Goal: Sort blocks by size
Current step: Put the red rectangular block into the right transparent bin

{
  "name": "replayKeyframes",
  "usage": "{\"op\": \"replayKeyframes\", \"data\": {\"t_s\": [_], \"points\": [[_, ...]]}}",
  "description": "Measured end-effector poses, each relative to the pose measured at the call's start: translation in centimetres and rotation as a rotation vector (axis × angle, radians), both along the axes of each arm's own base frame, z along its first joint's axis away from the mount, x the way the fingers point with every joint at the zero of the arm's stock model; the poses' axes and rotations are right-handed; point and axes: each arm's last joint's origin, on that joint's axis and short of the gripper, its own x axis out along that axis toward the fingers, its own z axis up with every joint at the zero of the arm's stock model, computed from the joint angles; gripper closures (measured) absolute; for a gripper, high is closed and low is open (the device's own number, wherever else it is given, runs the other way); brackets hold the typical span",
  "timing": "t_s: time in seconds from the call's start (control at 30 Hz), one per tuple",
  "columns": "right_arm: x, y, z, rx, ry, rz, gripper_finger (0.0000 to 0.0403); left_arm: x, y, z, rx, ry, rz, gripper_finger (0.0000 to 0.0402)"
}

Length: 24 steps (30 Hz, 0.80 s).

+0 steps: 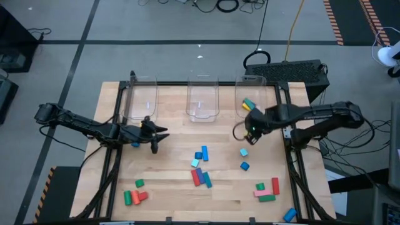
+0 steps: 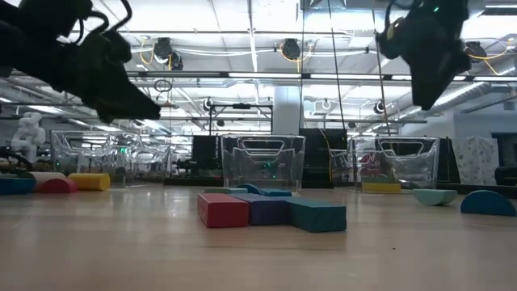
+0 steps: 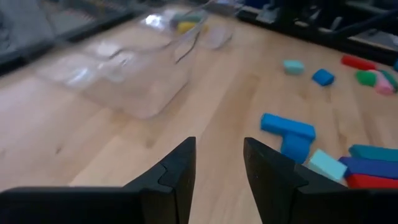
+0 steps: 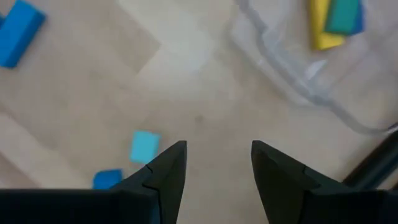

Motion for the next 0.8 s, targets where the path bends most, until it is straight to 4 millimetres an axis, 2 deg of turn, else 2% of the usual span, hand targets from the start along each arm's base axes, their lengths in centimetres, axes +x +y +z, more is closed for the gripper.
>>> {"op": "replayKeyframes", "data": {"t_s": [0.17,0.4,0.6,0.8], "points": [[0.0,3.0,-0.2,0.027,-0.024,-0.007,0.0236,0.3,-0.1,0.8,0.058,-0.071,-0.060,0.0265],[0.1,7.5,-1.2,0.065,-0.036,0.019,0.0236,0.5,-0.3,1.3,0.038,-0.124,-0.119,0.0265],[0.6,10.9,-2.7,0.100,-0.026,0.057,0.0236,0.4,-0.9,1.3,-0.018,-0.126,-0.224,0.0265],[0.9,13.9,-4.8,0.157,0.040,0.080,0.0236,0.6,-2.2,0.9,-0.014,-0.109,-0.282,0.0265]]}}
